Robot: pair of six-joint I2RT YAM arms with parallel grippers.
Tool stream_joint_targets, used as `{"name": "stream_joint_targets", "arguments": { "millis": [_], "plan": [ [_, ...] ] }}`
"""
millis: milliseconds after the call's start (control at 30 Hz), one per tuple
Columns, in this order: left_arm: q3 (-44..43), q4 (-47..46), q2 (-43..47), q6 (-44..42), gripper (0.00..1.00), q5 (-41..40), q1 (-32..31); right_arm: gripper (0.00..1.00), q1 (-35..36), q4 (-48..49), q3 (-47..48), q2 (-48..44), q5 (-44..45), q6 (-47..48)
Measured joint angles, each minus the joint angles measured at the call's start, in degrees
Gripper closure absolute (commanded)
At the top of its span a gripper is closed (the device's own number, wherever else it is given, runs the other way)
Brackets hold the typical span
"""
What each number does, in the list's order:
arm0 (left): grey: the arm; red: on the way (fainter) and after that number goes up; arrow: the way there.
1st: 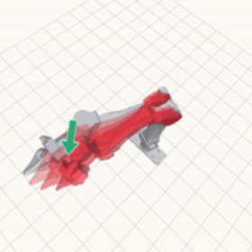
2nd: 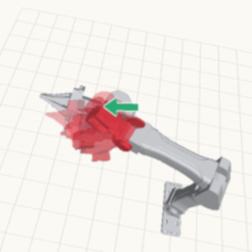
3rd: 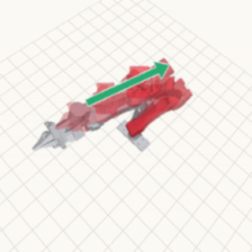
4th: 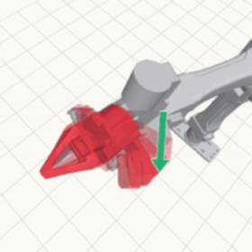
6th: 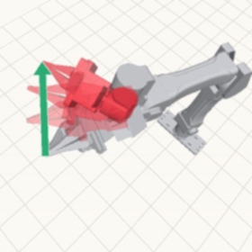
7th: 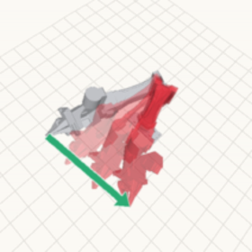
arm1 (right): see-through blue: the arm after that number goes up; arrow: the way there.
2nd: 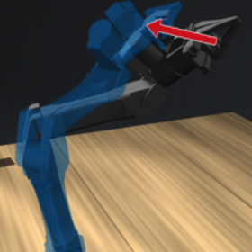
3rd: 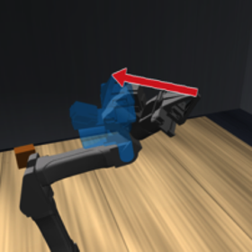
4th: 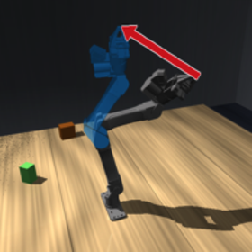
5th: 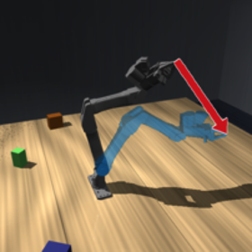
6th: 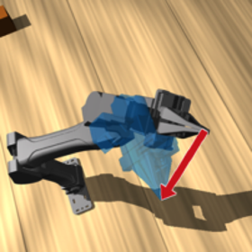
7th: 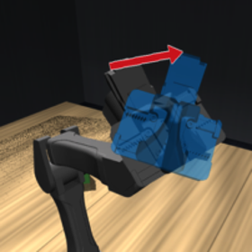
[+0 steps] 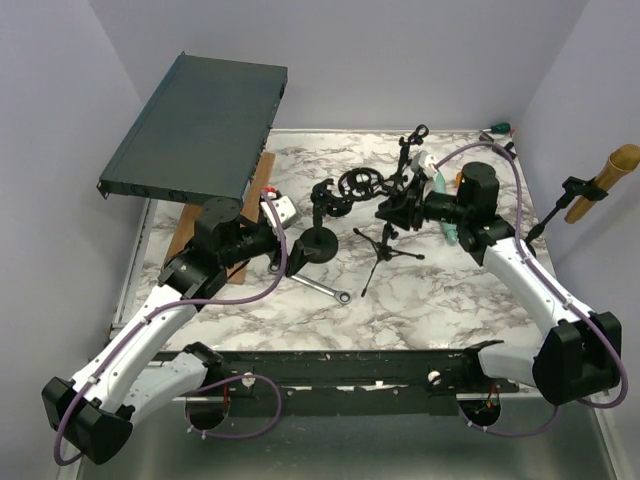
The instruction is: Remove the microphone from the stand
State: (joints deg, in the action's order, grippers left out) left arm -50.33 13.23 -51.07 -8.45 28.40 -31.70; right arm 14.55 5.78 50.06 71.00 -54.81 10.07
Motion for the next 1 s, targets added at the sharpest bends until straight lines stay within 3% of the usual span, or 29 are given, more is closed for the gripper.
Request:
{"name": "stream_joint_targets", "arguments": {
  "millis": [367,533,733,1000],
  "plan": [
    [-3.78,-9.31,-8.57,7.48,0.01,10.16,-0.37,0.99,-0.02,-1.77,19.63,-2.23,-2.36,-12.20],
    [-7.32,-15.50,-12.87,9.84,0.01,12.22,-4.15,0.99,0.00,3.21,20.90,-1.90,-6.34,-23.17],
    [-12.74,-19.82,-17.68,9.99,0.10,12.90,-8.94,0.99,0.02,9.79,21.05,-1.14,-10.27,-33.62],
    [-14.62,-22.86,-23.28,11.45,0.20,15.78,-10.38,0.99,0.02,23.21,20.09,-1.22,-12.98,-46.51]
  ]
}}
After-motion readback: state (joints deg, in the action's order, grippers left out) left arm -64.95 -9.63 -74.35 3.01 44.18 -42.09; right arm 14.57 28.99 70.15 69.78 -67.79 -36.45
